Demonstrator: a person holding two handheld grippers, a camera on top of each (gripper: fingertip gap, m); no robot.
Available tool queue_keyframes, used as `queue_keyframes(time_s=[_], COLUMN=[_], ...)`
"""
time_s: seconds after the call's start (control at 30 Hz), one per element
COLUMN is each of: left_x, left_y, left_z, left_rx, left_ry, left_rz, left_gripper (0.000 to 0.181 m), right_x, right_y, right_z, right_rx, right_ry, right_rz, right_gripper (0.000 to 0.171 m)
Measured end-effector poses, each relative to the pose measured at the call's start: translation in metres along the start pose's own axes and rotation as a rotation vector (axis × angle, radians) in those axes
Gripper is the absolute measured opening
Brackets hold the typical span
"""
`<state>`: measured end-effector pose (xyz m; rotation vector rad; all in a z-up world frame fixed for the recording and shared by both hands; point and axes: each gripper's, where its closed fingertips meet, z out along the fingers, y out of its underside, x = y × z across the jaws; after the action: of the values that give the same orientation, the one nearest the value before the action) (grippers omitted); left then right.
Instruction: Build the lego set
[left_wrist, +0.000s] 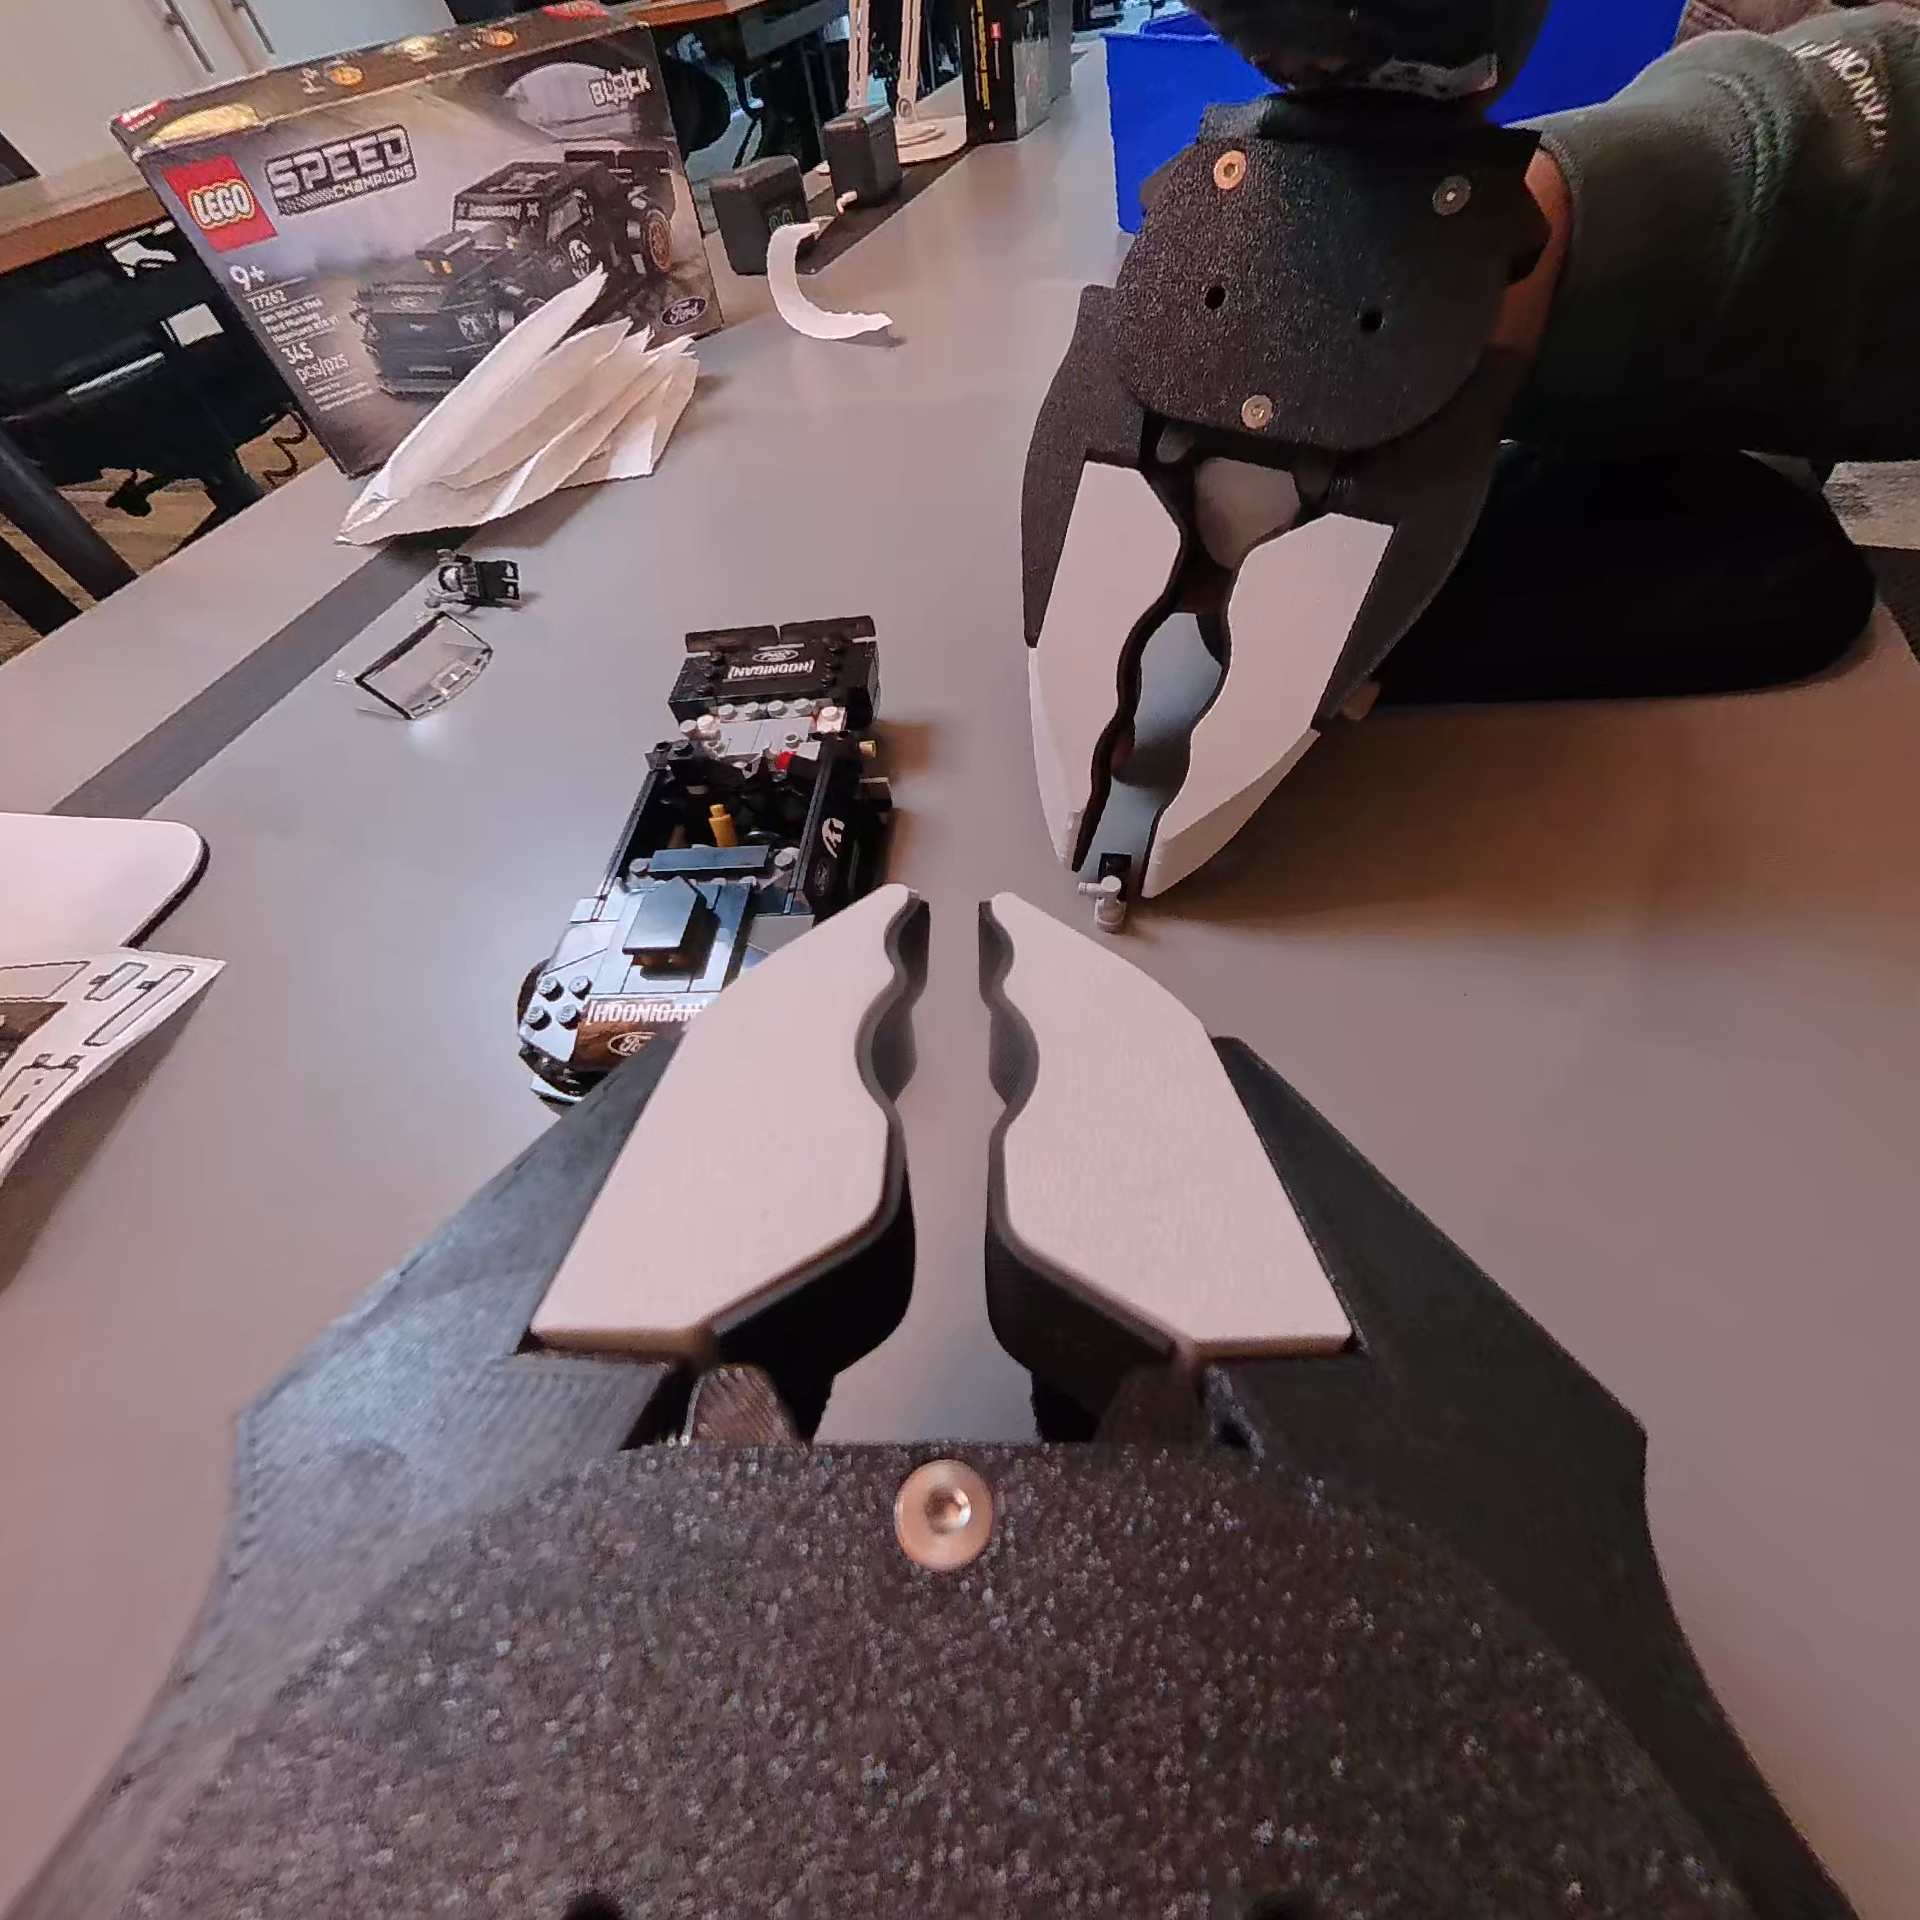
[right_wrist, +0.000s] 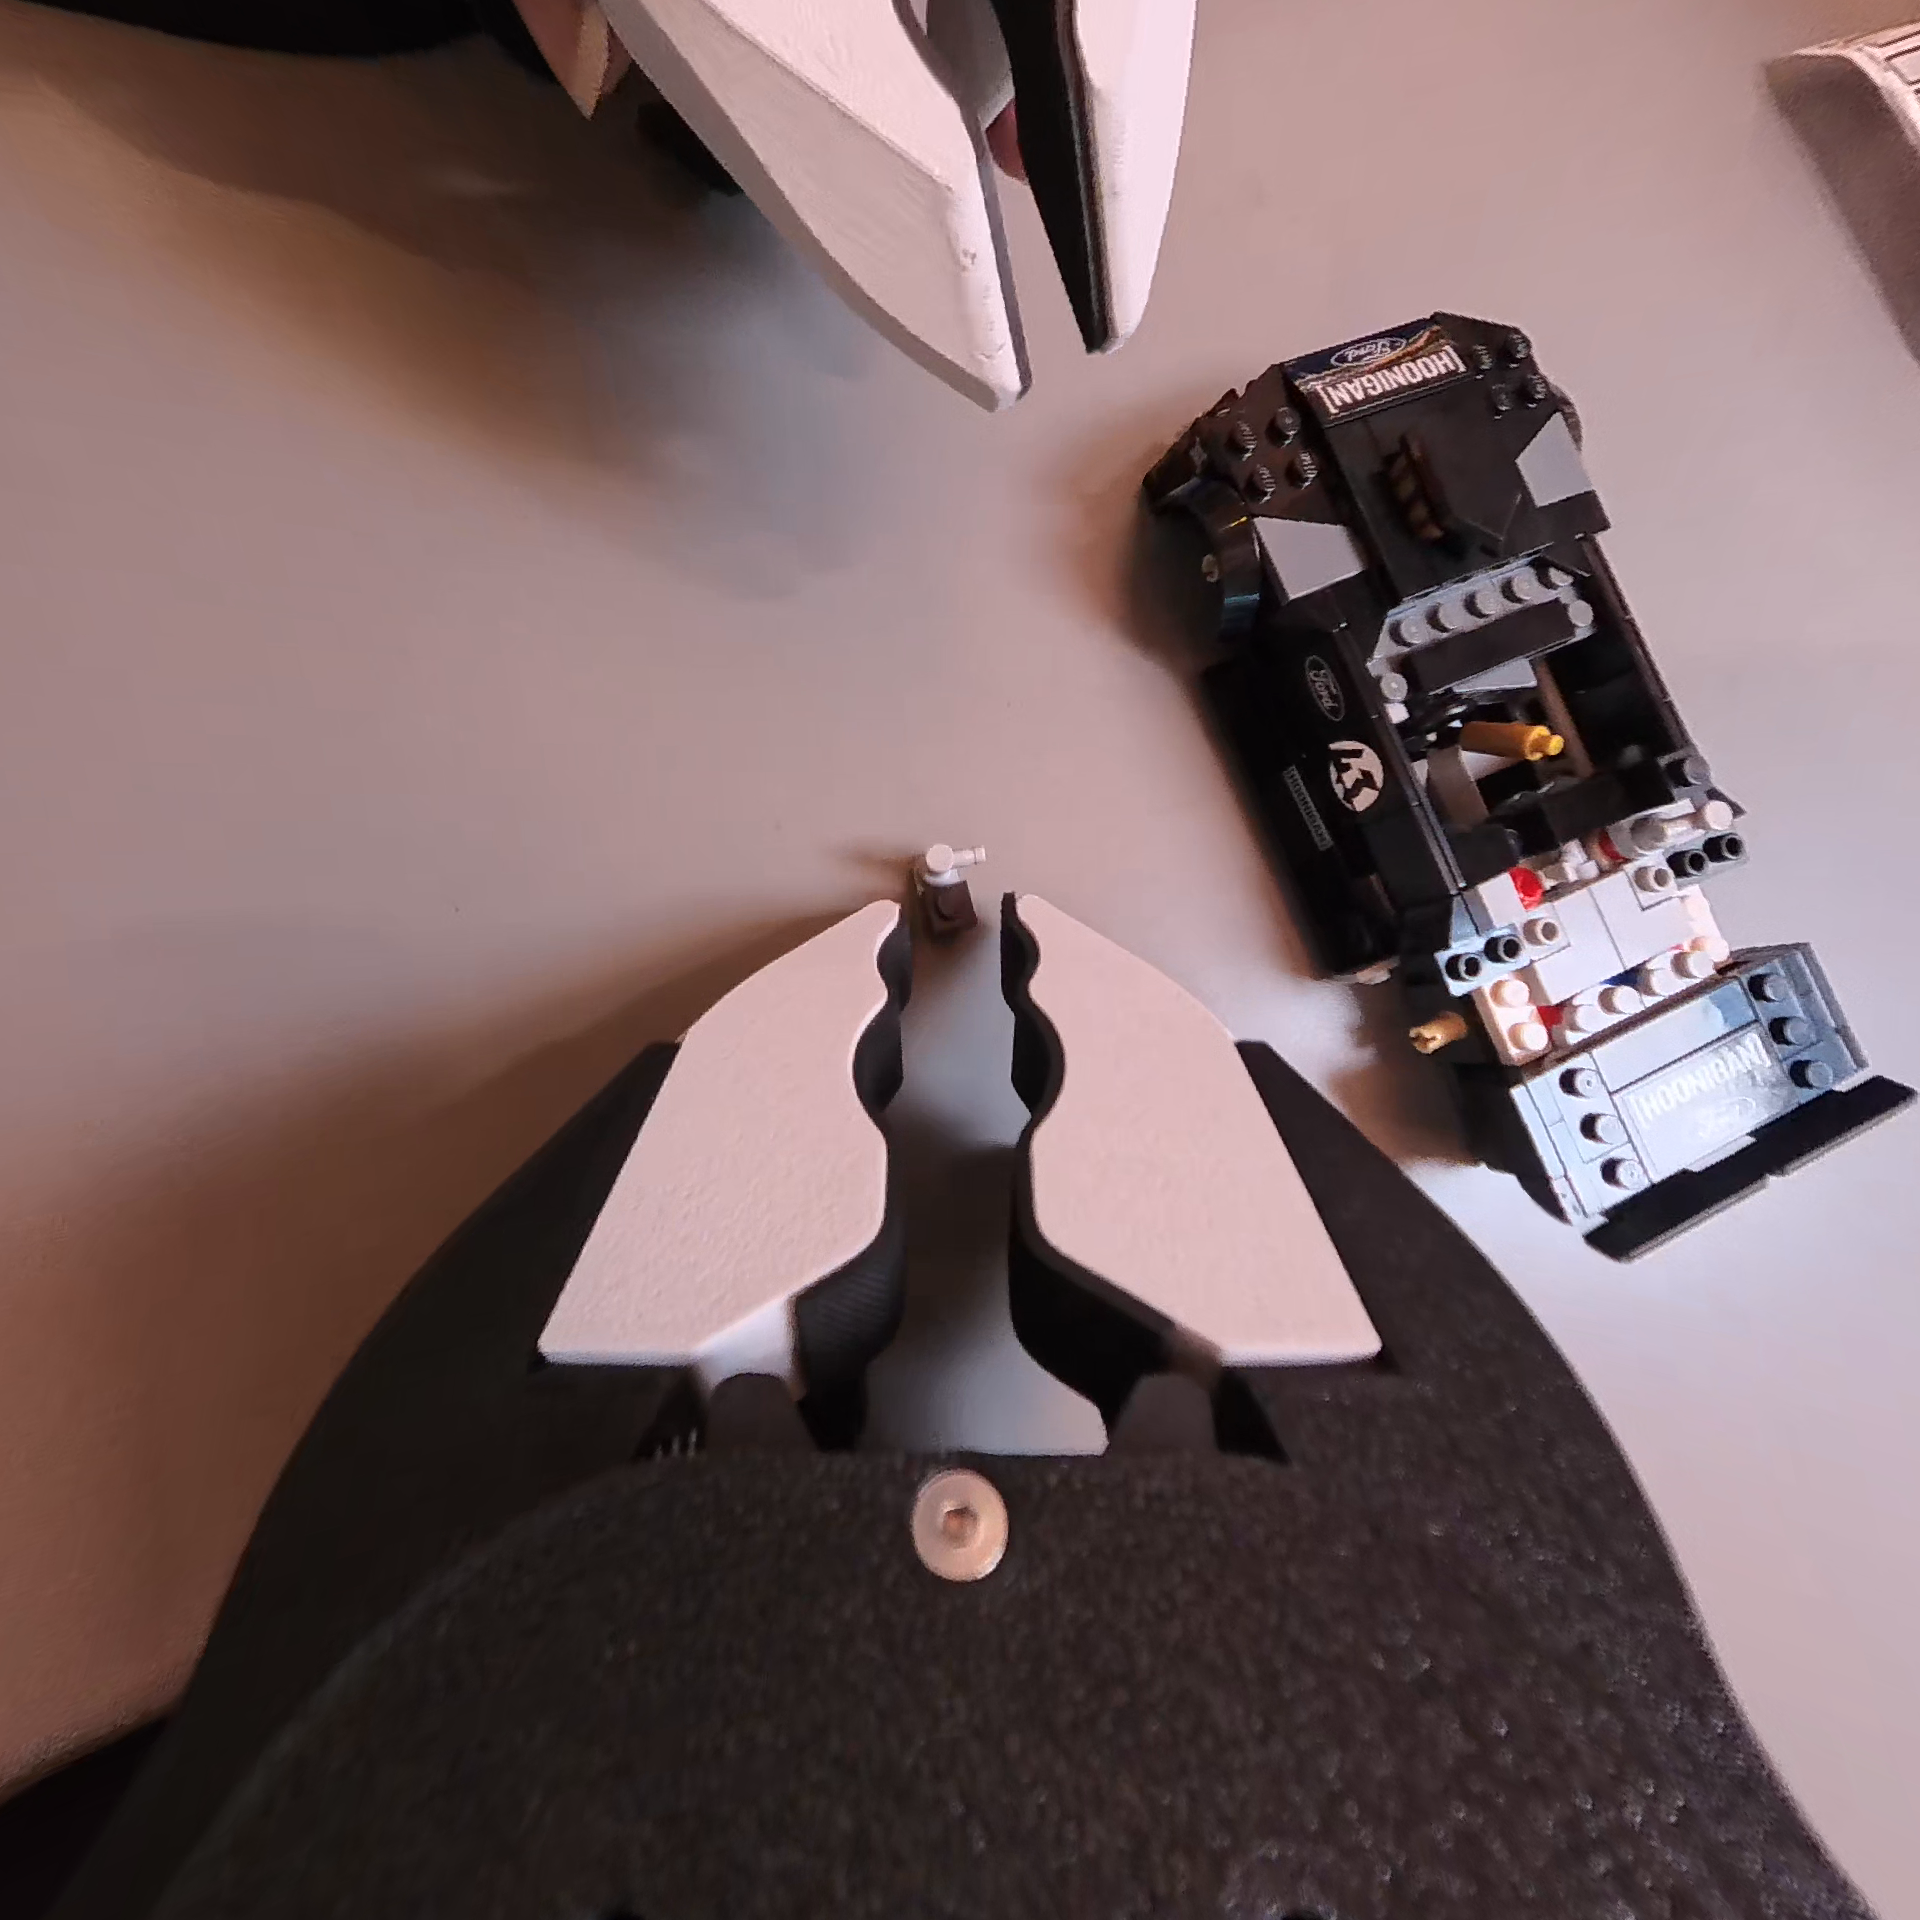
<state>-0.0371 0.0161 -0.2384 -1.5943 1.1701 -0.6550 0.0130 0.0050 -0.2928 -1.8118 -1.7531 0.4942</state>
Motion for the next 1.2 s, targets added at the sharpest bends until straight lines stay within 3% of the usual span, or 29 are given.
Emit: queue_keyframes(time_s=[0.23,0.37,0.53,0.67,0.8,0.9,1.07,1.2], left_x=[-0.003,-0.006,-0.013,-0.039,-0.054,-0.060,-0.065,-0.063], left_y=[-0.002,-0.001,0.002,0.012,0.027,0.039,0.042,0.045], left_z=[-0.002,-0.003,-0.003,0.006,0.028,0.042,0.052,0.057], left_rx=[0.005,0.002,-0.007,-0.078,-0.212,-0.289,-0.318,-0.342], left_ry=[-0.025,-0.039,-0.072,-0.141,-0.073,-0.055,-0.016,0.023], left_rz=[0.006,0.003,-0.015,-0.015,-0.093,-0.081,-0.090,-0.073], left_gripper=[0.010,0.010,0.013,0.033,0.076,0.093,0.098,0.092], right_x=[0.001,-0.001,0.042,0.089,0.108,0.112,0.111,0.114], right_y=[0.000,0.000,-0.011,-0.011,-0.017,-0.020,-0.019,-0.019], right_z=[0.001,-0.002,-0.027,-0.030,-0.022,-0.016,-0.006,-0.006], right_rx=[-0.011,-0.007,0.098,0.079,0.045,0.034,0.045,0.055], right_ry=[0.011,-0.018,0.063,0.176,0.145,0.114,0.080,0.084], right_rz=[-0.017,-0.020,0.021,-0.051,-0.138,-0.182,-0.207,-0.209], right_gripper=[0.010,0.021,0.016,0.014,0.013,0.015,0.020,0.020])
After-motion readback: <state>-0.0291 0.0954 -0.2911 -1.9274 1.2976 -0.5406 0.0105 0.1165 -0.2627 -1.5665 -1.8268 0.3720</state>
